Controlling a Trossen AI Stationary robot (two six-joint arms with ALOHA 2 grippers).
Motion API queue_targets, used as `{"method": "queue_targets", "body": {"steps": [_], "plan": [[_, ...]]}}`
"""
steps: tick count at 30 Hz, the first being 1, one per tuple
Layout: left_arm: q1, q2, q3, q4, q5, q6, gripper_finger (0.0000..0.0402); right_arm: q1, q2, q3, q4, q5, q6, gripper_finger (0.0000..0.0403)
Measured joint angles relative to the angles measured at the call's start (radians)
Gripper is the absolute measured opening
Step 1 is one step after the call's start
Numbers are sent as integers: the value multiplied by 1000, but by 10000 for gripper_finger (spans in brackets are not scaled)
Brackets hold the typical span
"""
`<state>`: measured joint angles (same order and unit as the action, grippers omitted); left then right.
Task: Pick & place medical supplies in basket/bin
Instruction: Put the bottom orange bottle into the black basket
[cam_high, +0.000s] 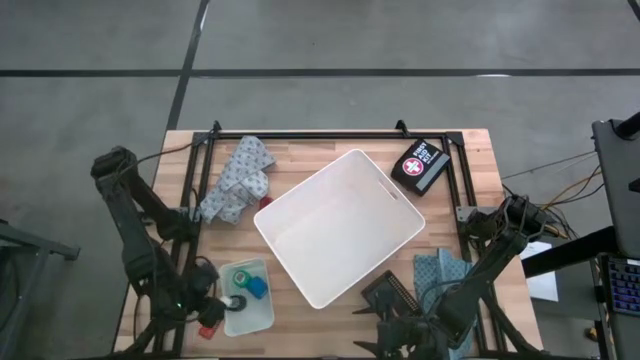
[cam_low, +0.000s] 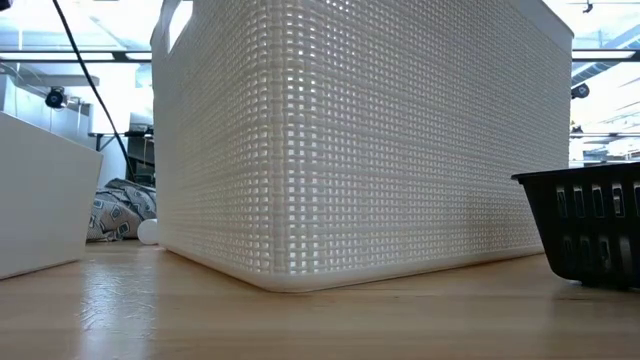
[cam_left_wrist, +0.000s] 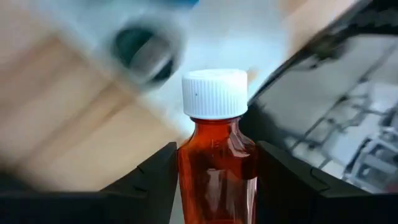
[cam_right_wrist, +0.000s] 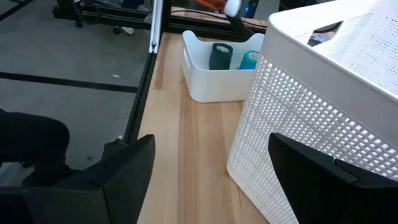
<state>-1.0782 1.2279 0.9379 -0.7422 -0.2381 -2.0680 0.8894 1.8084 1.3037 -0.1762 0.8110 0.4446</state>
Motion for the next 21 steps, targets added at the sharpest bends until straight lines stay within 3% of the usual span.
{"method": "queue_targets", "body": {"steps": [6,12,16,21], "plan": [[0,2,0,39,-333,241,200,0,0,0,0,0,0,311],[1,57,0,254,-606,665,200,0,0,0,0,0,0,311],[0,134,0,480,-714,988,200,0,0,0,0,0,0,311],[0,280,0,761,-767,1290,200,0,0,0,0,0,0,311]]}}
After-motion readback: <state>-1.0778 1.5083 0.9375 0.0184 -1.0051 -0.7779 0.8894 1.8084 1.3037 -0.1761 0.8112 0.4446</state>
